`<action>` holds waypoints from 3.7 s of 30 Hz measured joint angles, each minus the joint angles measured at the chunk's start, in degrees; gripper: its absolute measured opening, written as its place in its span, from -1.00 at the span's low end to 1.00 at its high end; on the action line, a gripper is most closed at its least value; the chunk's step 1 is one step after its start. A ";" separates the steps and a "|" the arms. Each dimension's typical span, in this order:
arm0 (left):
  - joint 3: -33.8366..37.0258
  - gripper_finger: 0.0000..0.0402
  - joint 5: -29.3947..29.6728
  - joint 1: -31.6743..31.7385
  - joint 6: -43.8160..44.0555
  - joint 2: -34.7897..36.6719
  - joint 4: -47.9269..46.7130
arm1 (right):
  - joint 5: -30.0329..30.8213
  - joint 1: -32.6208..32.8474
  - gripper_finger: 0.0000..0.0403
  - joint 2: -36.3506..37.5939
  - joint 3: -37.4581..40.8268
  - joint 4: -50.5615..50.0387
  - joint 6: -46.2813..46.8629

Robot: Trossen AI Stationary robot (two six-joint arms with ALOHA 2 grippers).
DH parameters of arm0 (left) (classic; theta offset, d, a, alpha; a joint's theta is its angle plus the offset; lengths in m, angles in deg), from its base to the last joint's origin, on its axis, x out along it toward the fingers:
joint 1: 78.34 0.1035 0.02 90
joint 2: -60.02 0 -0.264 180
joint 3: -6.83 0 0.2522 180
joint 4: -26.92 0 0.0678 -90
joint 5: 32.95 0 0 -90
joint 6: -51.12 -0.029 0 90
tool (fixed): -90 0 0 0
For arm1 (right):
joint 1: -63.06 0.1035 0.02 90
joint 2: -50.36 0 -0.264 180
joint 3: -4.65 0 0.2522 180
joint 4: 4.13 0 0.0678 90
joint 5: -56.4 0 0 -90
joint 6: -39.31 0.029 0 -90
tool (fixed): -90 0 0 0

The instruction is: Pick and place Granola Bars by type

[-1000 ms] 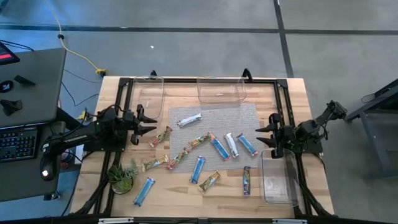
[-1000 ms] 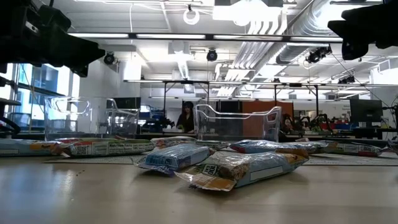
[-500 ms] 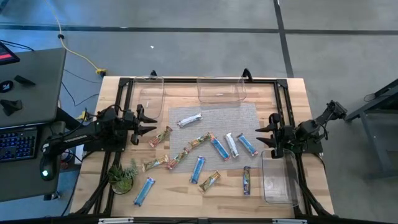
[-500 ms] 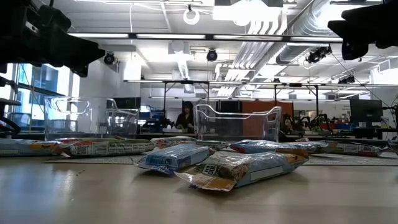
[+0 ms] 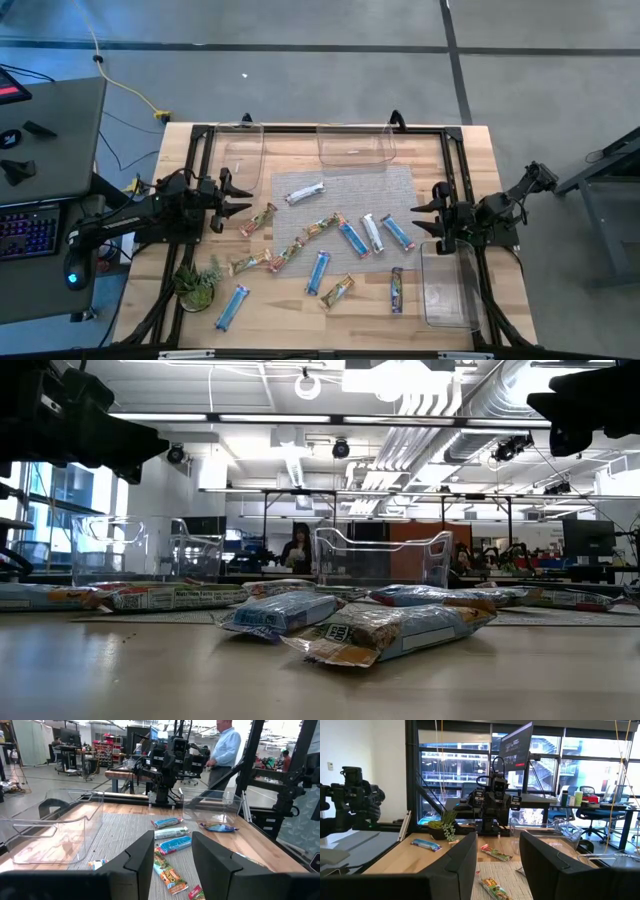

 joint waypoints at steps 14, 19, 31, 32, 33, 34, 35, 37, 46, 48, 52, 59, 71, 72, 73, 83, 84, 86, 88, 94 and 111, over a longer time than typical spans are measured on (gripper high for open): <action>0.02 -0.37 0.00 -0.02 0.01 0.00 -0.04 | -0.01 0.00 -0.34 0.00 -0.01 0.00 0.00; 0.01 -0.37 0.00 -0.02 0.00 0.00 -0.04 | 0.01 -0.01 -0.34 0.00 0.00 0.00 0.00; 0.01 -0.37 0.00 -0.01 0.00 0.01 -0.07 | 1.12 -0.02 -0.34 0.00 -0.01 2.71 0.00; 0.00 -0.37 0.00 -0.02 0.02 0.00 -0.07 | 0.94 -0.02 -0.34 0.02 -0.01 3.30 -0.01; 0.00 -0.37 0.00 -0.02 0.02 0.00 -0.07 | 0.66 -0.02 -0.34 0.00 -0.01 3.84 -0.02; 0.00 -0.37 0.00 0.00 0.00 0.02 -0.07 | 0.62 -0.02 -0.34 0.00 0.01 4.55 0.00; 0.01 -0.37 0.00 -0.01 0.01 0.00 -0.07 | 0.66 -0.01 -0.34 0.00 0.01 5.51 0.12; 0.01 -0.37 0.00 -0.01 0.00 0.01 -0.07 | 0.65 -0.01 -0.34 0.00 0.00 7.12 0.21; 0.01 -0.37 2.44 -0.02 -2.18 0.00 3.26 | 1.15 -0.01 -0.34 0.00 0.01 11.76 -3.60; 0.00 -0.37 5.77 -0.02 0.86 -0.22 4.32 | 1.13 -0.02 -0.34 0.00 0.01 11.52 -3.58; 0.00 -0.37 6.02 0.00 10.84 -0.40 2.59 | 1.11 0.00 -0.34 0.00 0.01 11.34 -3.63; 0.01 -0.37 1.13 0.00 16.10 -0.59 -0.36 | 1.17 -0.01 -0.34 0.00 0.01 10.69 -3.65; -1.20 -0.37 1.17 0.00 18.45 -0.57 9.26 | 1.24 -0.02 -0.34 0.00 0.01 10.35 -3.53; -2.58 -0.37 1.41 0.00 17.68 -0.64 8.64 | 1.24 -0.01 -0.34 0.00 0.01 10.34 -3.53; -4.35 -0.37 1.61 0.00 16.54 -0.63 7.50 | 1.24 -0.01 -0.34 0.00 0.01 10.34 -3.60; -34.30 -0.37 17.25 0.00 1.47 -14.32 -29.49 | 1.26 -0.01 -0.34 0.00 0.01 10.27 -3.63; -37.35 -0.37 18.59 0.00 0.92 -17.06 -33.66 | 1.26 -0.01 -0.34 0.00 0.01 10.27 -3.62; -42.46 -0.37 19.69 0.00 0.70 -22.85 -41.61 | 1.26 -0.01 -0.34 0.00 0.01 10.27 -3.55; -46.39 -0.37 19.31 0.00 0.50 -28.41 -47.15 | 1.26 0.00 -0.34 0.00 0.01 10.27 -3.63; -51.28 -0.37 17.35 0.00 -2.68 -42.64 -55.18 | 1.26 0.00 -0.34 0.00 0.01 10.25 -3.60; -51.34 -0.37 -2.43 -2.38 10.95 -69.77 -57.68 | 1.26 0.00 -0.34 0.00 0.01 10.24 -3.63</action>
